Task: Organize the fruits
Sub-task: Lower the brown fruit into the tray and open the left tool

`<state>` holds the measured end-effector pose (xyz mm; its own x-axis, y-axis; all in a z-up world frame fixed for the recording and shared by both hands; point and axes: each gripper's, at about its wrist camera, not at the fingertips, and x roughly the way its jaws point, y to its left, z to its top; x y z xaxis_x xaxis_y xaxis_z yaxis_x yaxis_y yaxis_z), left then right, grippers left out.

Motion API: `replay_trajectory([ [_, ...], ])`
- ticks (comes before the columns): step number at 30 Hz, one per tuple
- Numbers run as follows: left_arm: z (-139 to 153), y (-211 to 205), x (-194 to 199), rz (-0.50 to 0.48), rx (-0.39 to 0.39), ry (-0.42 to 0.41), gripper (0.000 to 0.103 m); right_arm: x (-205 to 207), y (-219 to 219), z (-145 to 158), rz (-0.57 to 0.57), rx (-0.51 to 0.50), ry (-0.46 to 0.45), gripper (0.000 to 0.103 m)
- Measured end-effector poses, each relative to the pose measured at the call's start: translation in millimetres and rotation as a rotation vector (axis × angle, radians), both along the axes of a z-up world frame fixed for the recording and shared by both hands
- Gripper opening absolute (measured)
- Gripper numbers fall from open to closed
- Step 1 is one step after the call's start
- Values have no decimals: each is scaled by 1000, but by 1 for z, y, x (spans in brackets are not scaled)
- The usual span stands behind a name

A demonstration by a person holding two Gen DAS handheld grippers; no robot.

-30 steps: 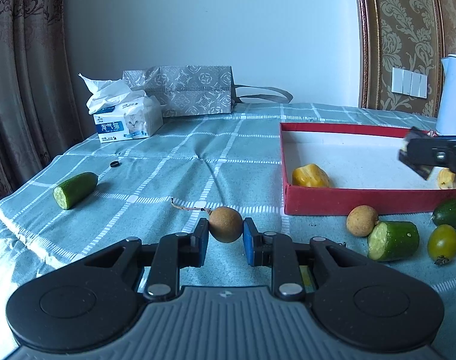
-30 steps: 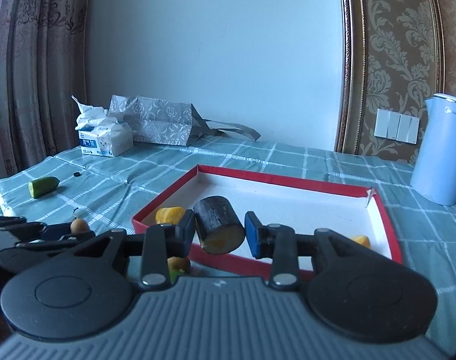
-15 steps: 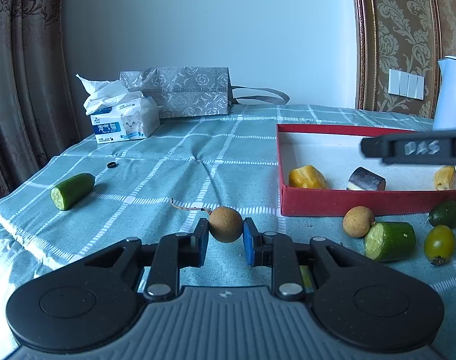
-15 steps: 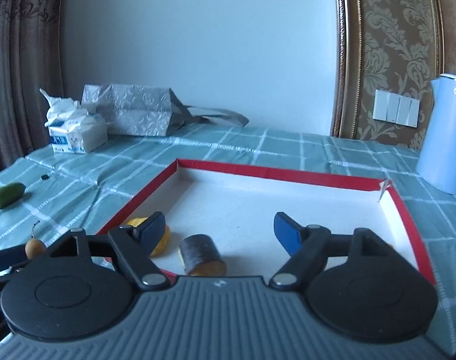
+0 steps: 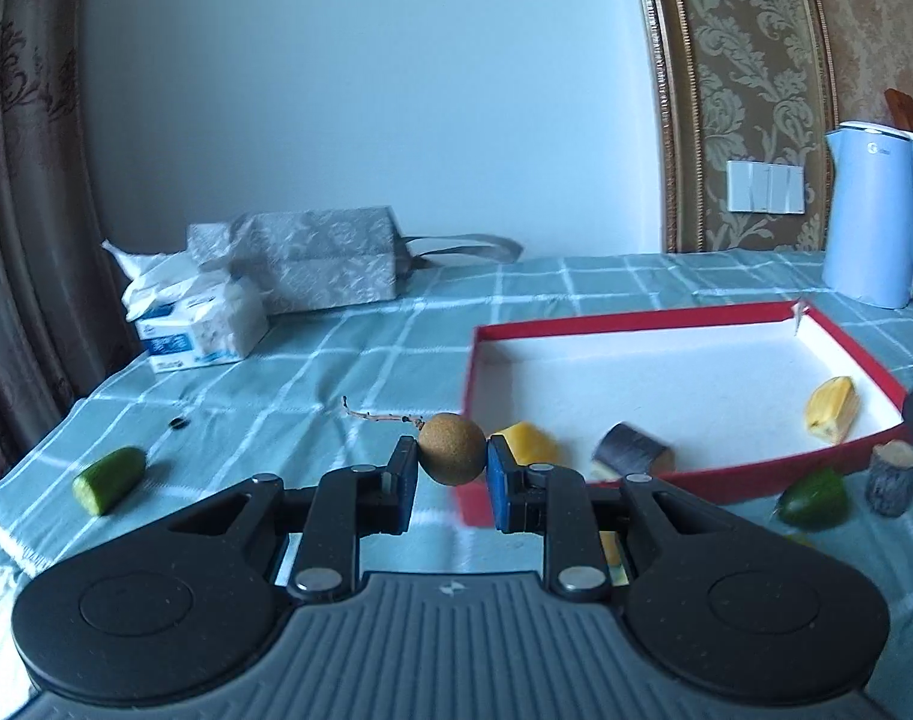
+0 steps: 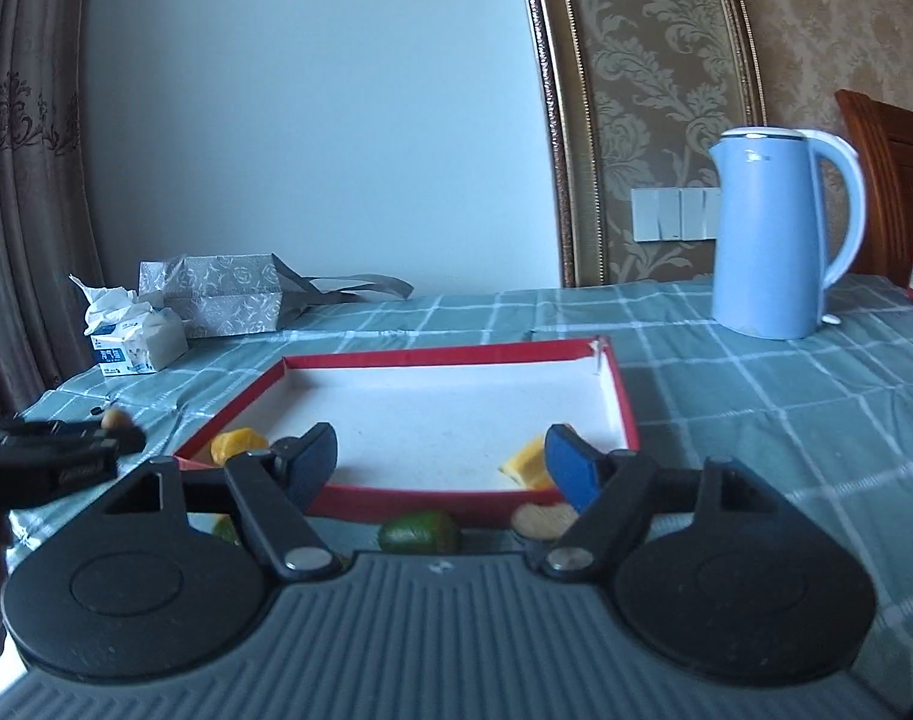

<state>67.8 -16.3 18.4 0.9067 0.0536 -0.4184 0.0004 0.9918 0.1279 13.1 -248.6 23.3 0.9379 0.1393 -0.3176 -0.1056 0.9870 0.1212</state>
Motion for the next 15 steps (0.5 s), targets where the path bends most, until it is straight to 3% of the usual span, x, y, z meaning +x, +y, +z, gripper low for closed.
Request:
replay_trajectory([
  [15, 5, -77, 63, -41, 41, 15, 23, -11, -33, -19, -35, 100, -8, 76],
])
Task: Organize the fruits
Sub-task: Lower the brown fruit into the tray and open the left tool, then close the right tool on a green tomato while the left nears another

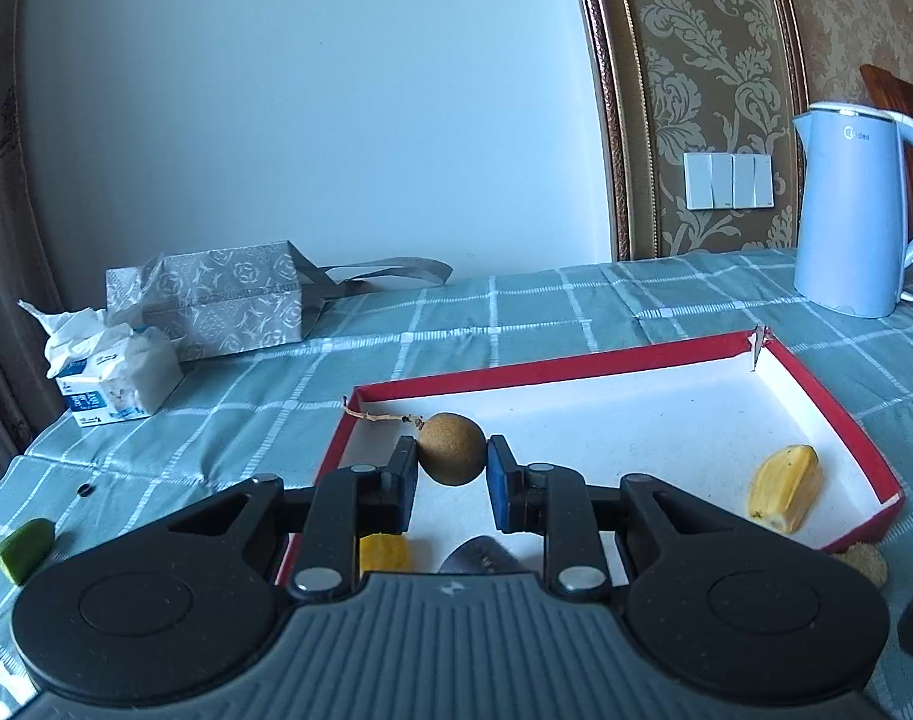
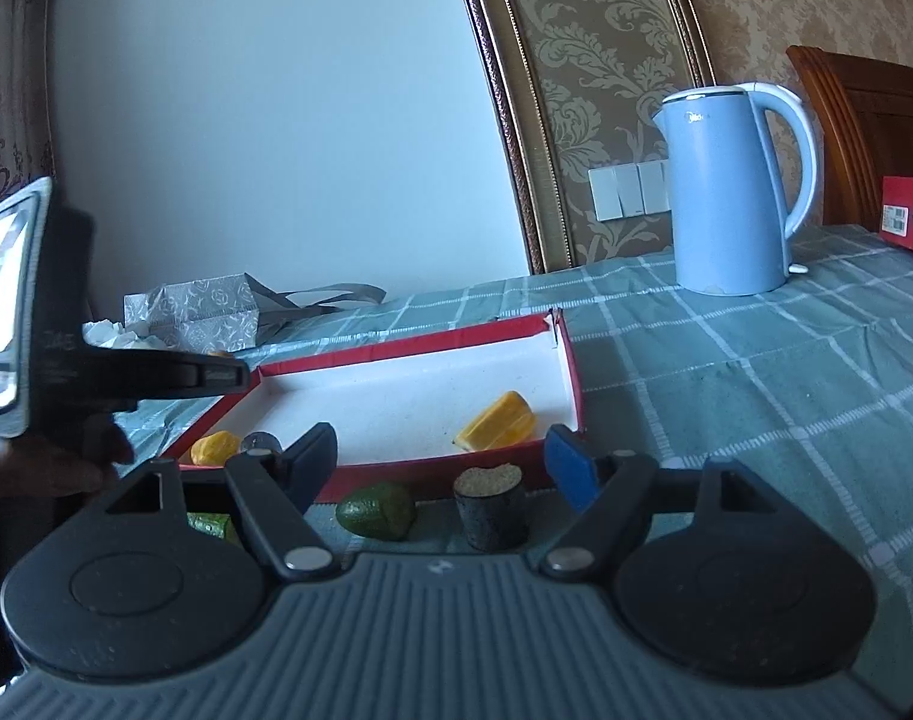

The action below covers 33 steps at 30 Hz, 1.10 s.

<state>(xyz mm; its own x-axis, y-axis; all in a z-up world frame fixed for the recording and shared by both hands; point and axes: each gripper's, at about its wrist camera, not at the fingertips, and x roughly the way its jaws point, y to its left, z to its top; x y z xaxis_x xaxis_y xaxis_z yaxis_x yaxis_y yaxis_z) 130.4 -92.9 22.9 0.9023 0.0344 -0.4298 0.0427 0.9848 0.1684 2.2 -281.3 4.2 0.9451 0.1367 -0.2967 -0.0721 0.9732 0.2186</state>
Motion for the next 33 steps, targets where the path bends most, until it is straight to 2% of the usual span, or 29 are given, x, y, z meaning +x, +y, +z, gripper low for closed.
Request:
replay_trajectory([
  [8, -13, -8, 16, 1, 13, 21, 27, 1, -3, -3, -8, 6, -12, 76],
  [10, -16, -7, 19, 9, 11, 27, 32, 2, -3, -4, -8, 5, -13, 76],
  [12, -18, -6, 19, 7, 8, 24, 48, 1, -4, -4, -7, 5, -13, 76],
  [14, -17, -4, 18, 9, -2, 15, 58, 1, -4, -5, -5, 7, -11, 76],
  [19, -8, 9, 4, 7, -10, -16, 58, 0, 1, -3, 12, -15, -6, 76],
  [22, 1, 33, -17, 18, -48, -44, 58, -4, 15, -3, 47, -66, 4, 76],
  [25, 4, 64, -38, 40, -87, -38, 58, -5, 37, -6, 107, -129, 29, 76],
  [27, 2, 85, -51, 63, -104, -36, 58, -4, 55, -9, 137, -184, 44, 68],
  [32, -7, 128, -78, 114, -114, -33, 58, 6, 94, -16, 180, -261, 91, 64],
  [33, -8, 134, -81, 117, -120, -26, 58, 9, 98, -18, 178, -265, 101, 60],
])
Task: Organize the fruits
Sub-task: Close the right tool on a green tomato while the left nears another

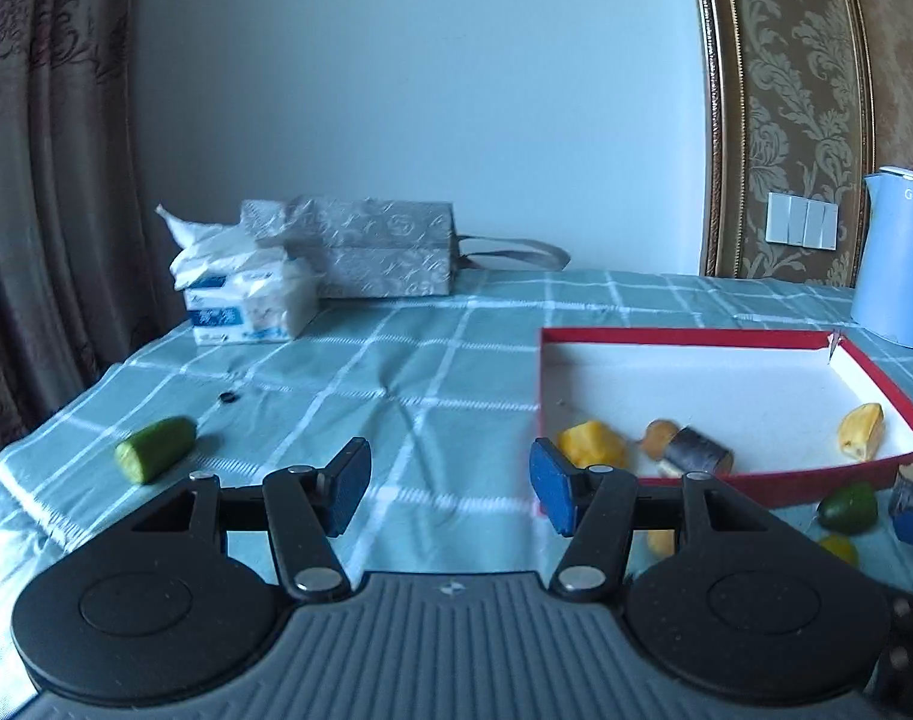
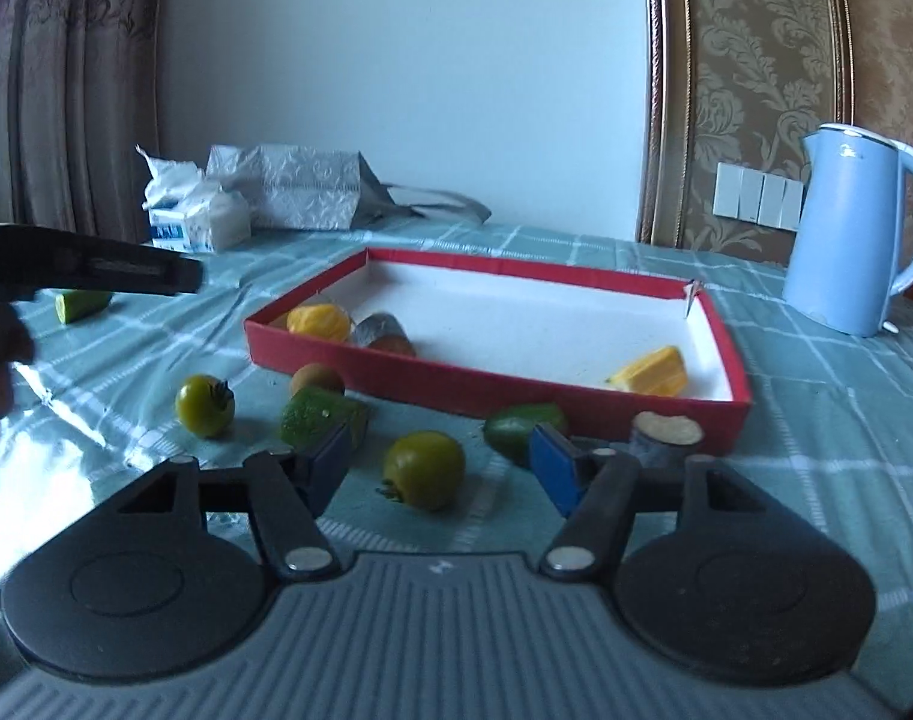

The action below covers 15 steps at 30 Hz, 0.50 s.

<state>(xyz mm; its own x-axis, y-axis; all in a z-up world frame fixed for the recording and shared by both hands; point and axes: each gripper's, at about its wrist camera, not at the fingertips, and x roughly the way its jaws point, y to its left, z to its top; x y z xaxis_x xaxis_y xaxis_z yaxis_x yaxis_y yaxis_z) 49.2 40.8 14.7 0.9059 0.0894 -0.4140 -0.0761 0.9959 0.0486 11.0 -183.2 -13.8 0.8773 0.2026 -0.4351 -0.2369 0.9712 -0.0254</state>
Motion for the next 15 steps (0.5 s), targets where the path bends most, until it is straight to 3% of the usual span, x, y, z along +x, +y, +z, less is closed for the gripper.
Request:
replay_trajectory([
  [5, -9, 20, -10, 11, -25, 18, 58, 15, 11, -5, -6, -7, 53, 46],
  [11, -14, 22, -14, -14, -50, 26, 58, 25, 9, -8, -35, 15, 96, 44],
  [13, -15, 20, -14, -21, -51, 33, 58, 29, 8, -10, -39, 21, 123, 32],
  [15, -17, 17, -14, -32, -49, 38, 58, 30, 7, -11, -40, 31, 128, 33],
])
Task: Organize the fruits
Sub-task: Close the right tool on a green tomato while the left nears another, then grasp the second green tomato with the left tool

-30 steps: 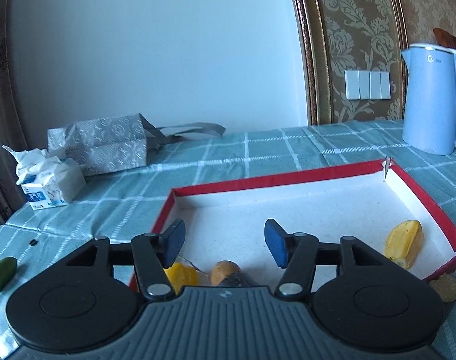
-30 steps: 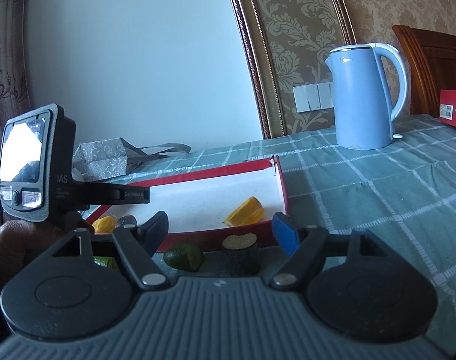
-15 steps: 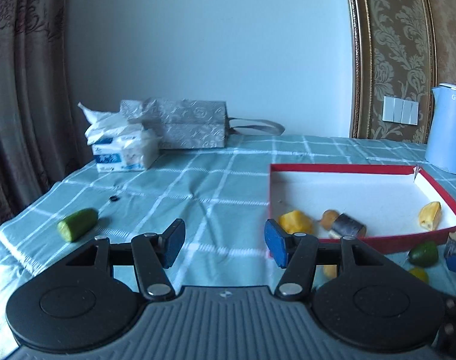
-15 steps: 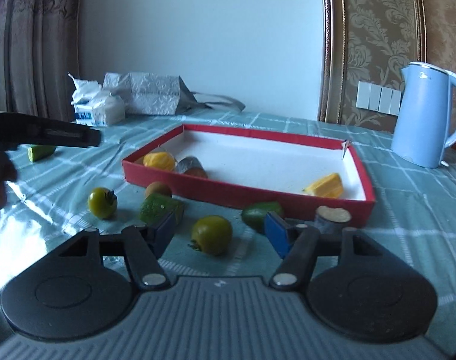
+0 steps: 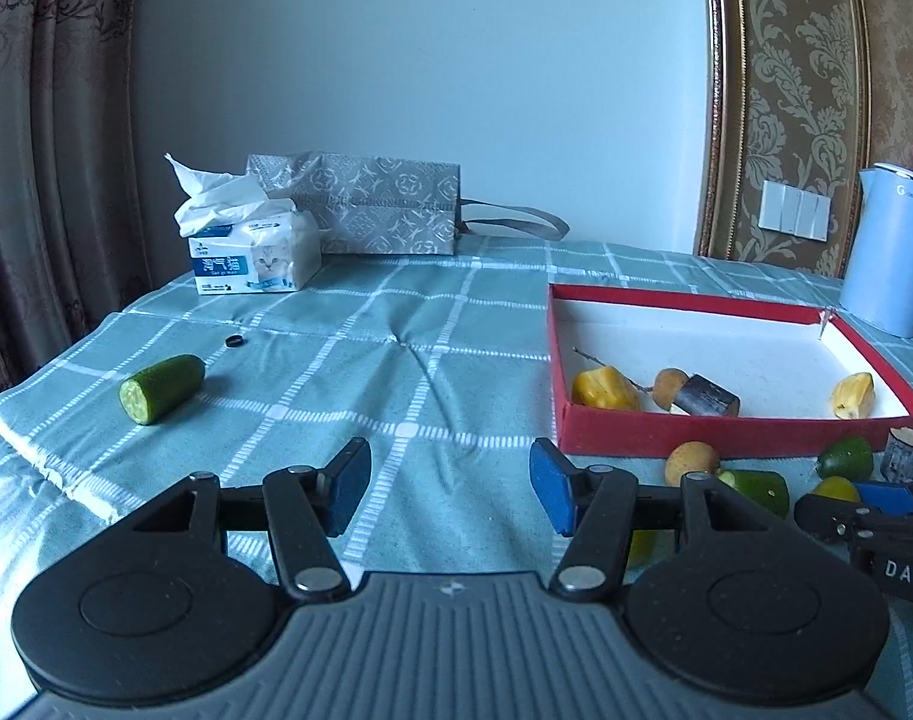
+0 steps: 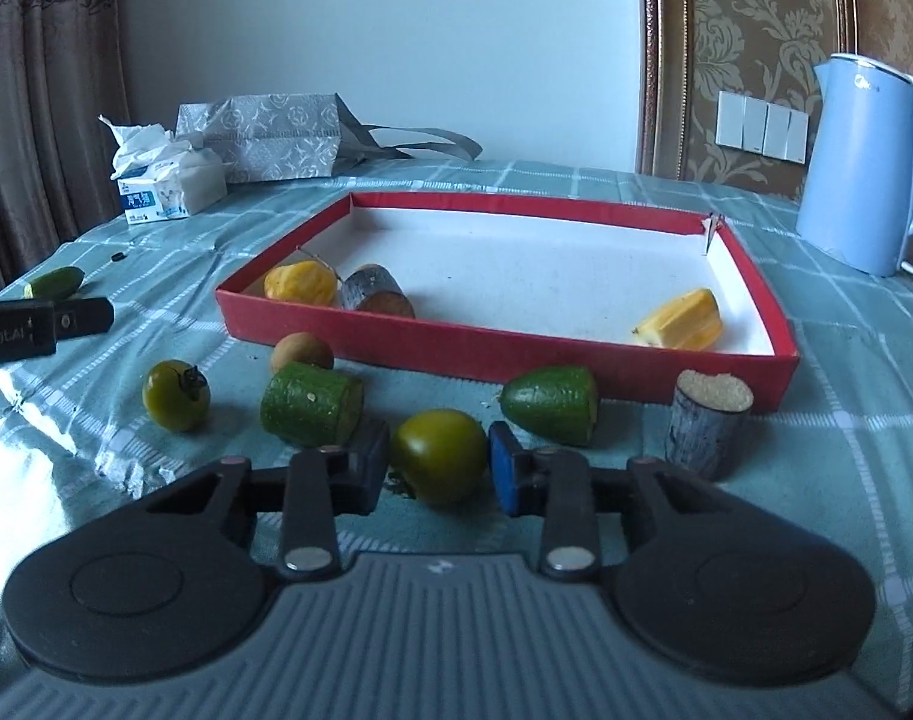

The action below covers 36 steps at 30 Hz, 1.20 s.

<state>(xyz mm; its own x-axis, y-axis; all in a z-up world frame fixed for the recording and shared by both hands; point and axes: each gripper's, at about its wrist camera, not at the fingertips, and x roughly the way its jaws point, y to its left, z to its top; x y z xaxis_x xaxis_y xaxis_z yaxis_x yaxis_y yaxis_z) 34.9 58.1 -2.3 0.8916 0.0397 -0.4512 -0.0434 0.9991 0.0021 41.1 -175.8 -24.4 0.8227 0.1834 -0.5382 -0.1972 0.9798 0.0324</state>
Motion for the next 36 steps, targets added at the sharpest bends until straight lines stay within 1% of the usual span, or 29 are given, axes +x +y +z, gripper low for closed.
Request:
replay_trajectory([
  [3, -1, -3, -2, -10, 7, 4, 58, 0, 2, 0, -2, -9, -3, 33],
  [6, -1, -7, -5, -38, 22, 6, 58, -2, -1, 1, -14, 11, -6, 33],
  [10, -6, -23, -7, -114, 84, 18, 58, -11, -9, 8, -22, 47, -30, 33],
  [12, -10, -30, -7, -139, 100, 20, 57, -13, -12, 10, -23, 57, -33, 33],
  [14, -12, -36, -7, -155, 119, 5, 57, -16, -14, 11, -21, 62, -38, 33],
  [17, -10, -44, -2, -167, 128, 6, 58, -18, -15, 11, -18, 73, -41, 33],
  [20, -6, -48, -6, -189, 119, -4, 58, -21, -15, 12, -14, 74, -53, 33],
  [22, -8, -51, -7, -202, 126, 3, 58, -22, -16, 12, -15, 76, -56, 33],
  [25, -18, -53, 1, -188, 144, 33, 58, -21, -17, 11, -18, 80, -54, 33],
  [28, -23, -53, 11, -179, 137, 70, 58, -21, -18, 11, -17, 85, -58, 33],
  [33, -27, -59, 20, -176, 154, 85, 58, -22, -20, 12, -20, 91, -63, 33],
  [34, -27, -60, 21, -178, 156, 90, 57, -22, -20, 12, -21, 92, -62, 33],
  [36, -29, -61, 26, -182, 154, 115, 40, -22, -20, 13, -21, 95, -64, 33],
])
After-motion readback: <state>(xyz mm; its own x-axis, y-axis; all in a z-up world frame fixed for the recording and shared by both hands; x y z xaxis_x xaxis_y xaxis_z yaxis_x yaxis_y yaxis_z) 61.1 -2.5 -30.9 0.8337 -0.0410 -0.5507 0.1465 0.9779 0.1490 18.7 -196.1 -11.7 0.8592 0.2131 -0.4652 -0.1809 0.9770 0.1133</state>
